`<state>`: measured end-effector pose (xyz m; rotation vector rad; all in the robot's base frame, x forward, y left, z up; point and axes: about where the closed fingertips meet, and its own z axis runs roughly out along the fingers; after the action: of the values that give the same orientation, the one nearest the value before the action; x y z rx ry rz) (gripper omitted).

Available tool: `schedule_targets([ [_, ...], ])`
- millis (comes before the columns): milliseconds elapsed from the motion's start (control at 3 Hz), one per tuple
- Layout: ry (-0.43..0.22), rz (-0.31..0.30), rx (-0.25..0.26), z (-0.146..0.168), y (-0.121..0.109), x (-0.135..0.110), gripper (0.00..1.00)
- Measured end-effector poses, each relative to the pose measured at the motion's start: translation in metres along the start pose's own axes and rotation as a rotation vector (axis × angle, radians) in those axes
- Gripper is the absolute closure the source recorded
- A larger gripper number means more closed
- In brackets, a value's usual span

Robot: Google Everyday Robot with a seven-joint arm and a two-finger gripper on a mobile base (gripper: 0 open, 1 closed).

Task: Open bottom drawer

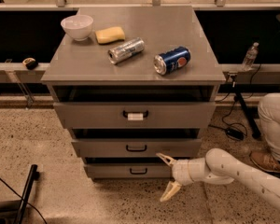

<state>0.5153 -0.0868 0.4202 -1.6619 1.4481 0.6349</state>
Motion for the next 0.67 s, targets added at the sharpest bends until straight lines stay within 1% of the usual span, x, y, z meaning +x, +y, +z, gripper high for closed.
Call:
schedule_targets([
  [333,-0.003,0.001,-0.005,0.004,0.002,0.002,0.00],
  [667,0.050,0.014,-0.003,0.004,0.001,0.027,0.00],
])
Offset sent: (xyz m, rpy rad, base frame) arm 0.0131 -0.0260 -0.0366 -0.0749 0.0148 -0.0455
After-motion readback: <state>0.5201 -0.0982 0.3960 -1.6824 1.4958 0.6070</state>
